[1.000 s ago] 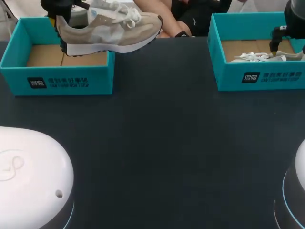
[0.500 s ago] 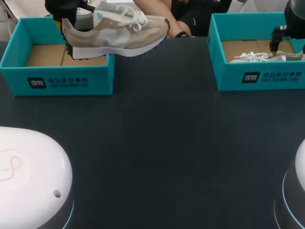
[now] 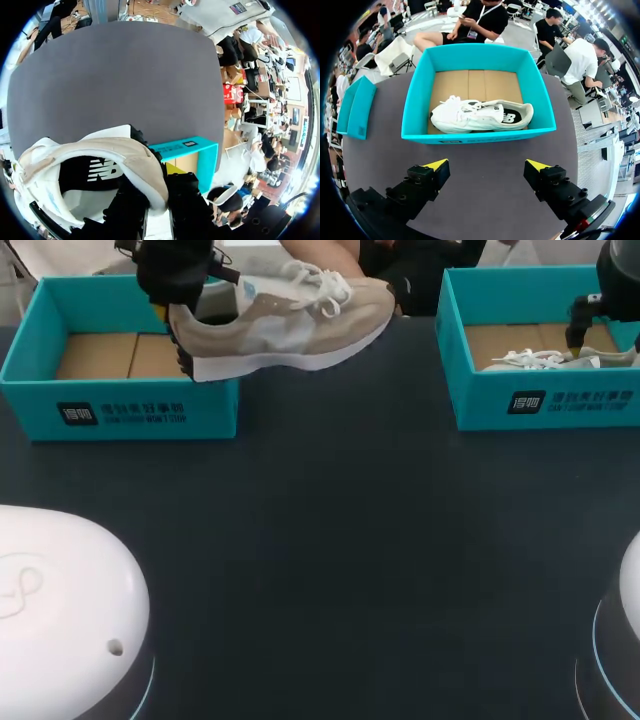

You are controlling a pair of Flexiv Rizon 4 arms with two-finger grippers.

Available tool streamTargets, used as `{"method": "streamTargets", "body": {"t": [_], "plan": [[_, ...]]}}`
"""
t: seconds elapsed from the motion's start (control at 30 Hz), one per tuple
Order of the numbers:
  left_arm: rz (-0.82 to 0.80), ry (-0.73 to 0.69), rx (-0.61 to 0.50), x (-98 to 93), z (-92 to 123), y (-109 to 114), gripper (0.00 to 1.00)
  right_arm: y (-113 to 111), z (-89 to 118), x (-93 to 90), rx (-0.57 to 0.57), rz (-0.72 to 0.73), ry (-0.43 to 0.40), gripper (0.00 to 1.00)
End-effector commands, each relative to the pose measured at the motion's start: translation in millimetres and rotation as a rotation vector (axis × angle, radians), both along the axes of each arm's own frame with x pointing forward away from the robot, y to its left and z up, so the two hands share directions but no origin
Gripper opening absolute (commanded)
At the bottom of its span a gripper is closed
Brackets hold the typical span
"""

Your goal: Take the shoe out of the shoebox, open the shoe tongue, remove and reinsert the insole, then place the shoe into the shoebox

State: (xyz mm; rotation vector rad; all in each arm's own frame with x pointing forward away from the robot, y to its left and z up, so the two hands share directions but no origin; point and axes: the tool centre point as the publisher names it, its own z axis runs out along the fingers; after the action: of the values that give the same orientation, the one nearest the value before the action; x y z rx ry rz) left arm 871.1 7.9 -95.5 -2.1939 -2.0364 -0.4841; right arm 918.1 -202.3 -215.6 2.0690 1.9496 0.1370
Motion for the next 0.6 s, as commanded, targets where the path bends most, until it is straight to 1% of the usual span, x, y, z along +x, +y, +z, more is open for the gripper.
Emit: {"method": "streamTargets", "body": {"t": [0.03, 0.6], "plan": [[-0.002, 0.01, 0.019, -2.6, -0.6, -7.6, 0.0, 0.4, -0.9, -0.5, 0.001, -0.001, -0.002, 1.0], [-0.002, 0.01, 0.019, -2.6, -0.6, -7.6, 0.0, 0.4, -0.9, -0.5, 0.001, -0.001, -0.002, 1.0]]}}
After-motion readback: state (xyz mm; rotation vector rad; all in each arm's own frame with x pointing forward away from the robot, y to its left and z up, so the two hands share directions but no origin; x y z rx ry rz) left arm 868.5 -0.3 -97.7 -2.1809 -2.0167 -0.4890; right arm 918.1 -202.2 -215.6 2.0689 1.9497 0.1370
